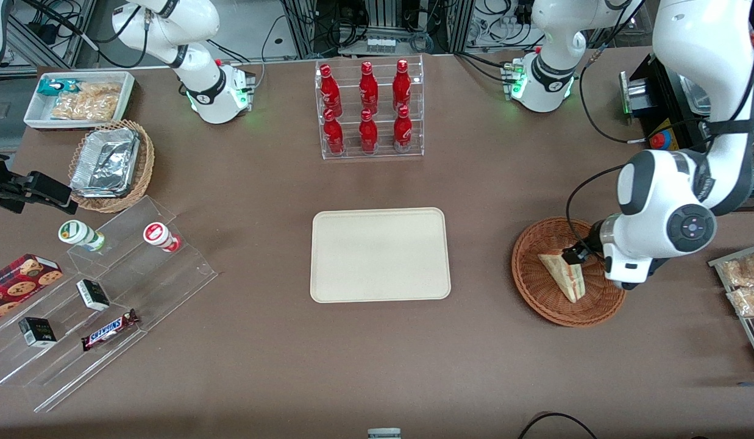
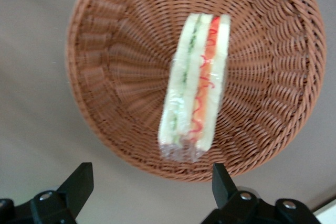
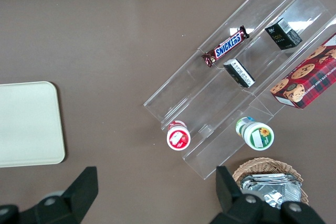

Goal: Place sandwich from basket to tray
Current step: 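Close the left gripper on the wrapped sandwich and lift it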

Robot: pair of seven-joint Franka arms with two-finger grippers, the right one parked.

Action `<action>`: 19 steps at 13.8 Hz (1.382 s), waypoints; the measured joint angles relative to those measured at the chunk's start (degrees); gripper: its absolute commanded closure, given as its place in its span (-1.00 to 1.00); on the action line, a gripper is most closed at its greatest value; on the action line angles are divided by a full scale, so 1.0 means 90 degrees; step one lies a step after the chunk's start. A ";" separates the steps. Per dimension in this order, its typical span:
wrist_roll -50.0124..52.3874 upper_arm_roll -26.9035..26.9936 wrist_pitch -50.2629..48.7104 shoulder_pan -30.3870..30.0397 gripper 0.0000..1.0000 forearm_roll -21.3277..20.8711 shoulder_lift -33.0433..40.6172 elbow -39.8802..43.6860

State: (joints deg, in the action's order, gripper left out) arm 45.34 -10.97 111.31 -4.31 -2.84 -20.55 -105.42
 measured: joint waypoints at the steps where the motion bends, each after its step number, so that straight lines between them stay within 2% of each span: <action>1: 0.0030 -0.0001 0.0120 0.0035 -1.00 0.0000 -0.0054 -0.0031; 12: 0.0044 0.0011 0.0934 0.0055 -0.96 0.0000 -0.0694 -0.0061; 13: 0.0044 0.0018 0.0995 0.0052 -0.68 0.0000 -0.0786 -0.0062; 16: 0.0048 0.0038 0.1091 0.0039 0.45 0.0000 -0.0970 -0.0063; 17: 0.0048 0.0040 0.1094 0.0034 0.69 0.0000 -0.0983 -0.0062; 19: 0.0043 0.0040 0.1095 0.0032 0.78 0.0000 -0.0982 -0.0061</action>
State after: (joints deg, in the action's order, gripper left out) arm 45.72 -10.61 121.16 -4.02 -2.84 -29.39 -105.97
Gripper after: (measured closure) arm 0.485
